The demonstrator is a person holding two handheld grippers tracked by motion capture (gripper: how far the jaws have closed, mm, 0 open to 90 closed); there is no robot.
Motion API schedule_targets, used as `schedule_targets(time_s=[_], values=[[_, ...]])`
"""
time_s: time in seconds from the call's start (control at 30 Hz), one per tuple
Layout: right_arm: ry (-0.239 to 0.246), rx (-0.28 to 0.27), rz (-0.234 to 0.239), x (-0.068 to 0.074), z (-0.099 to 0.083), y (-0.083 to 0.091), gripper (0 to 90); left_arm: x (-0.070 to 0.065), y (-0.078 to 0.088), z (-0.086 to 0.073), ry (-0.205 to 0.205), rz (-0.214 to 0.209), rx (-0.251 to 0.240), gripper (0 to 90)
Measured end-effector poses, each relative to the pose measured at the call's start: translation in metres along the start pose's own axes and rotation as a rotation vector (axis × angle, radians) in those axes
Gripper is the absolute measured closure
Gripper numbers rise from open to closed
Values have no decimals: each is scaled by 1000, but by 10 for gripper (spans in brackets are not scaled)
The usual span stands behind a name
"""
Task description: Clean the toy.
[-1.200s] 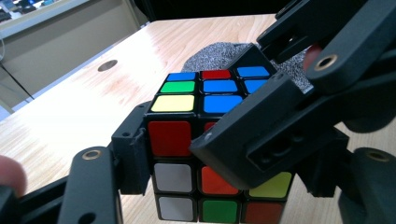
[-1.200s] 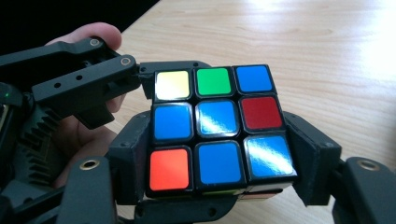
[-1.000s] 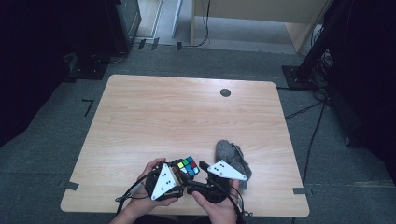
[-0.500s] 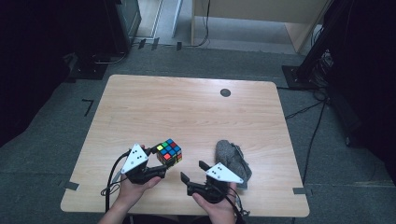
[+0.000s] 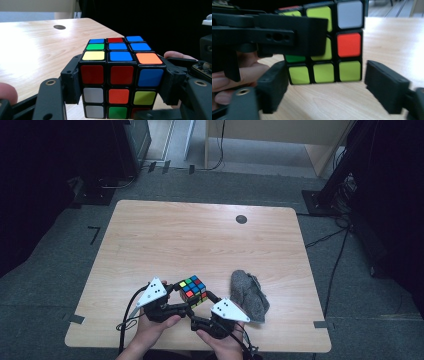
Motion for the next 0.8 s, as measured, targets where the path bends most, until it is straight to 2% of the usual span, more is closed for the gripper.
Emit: schedule_targets(time_s=[0.1,0.13,0.2,0.33,0.4,0.47,0.57,0.63,0.7,0.73,0.8], values=[[44,-21,-28,0,3,3,292,-4,-1,-1,11,-23,6,337],[51,-30,-23,1,4,4,334,-4,-1,-1,17,-33,10,337],[77,-39,-38,3,5,6,339,-4,0,-1,20,-56,11,337],[96,-37,-37,4,6,7,343,-4,2,1,23,-80,18,328],[95,-28,-24,3,6,8,344,-4,4,5,23,-88,4,313],[90,-22,-3,2,5,9,345,-2,6,8,4,-83,-2,298],[82,29,-8,-7,0,10,346,0,17,19,2,-104,-69,276],[47,59,-12,-16,-7,11,346,3,23,25,-3,-109,-96,264],[34,77,-24,-25,-11,12,347,7,27,27,-25,-105,-111,256],[26,80,-27,-30,-11,14,347,12,27,26,-66,-80,-104,250],[9,82,-30,-37,-10,17,347,18,26,19,-123,-44,-73,242]])
Point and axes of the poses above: each handheld gripper's, and its own axes: y roughly backward along the jaws, z roughly out of its top, x roughly to its left, the point moved 10 cm from there along -y, roughly forward along the jaws, and after that the axes turned 13 degrees about y, right-handed, at the moved point
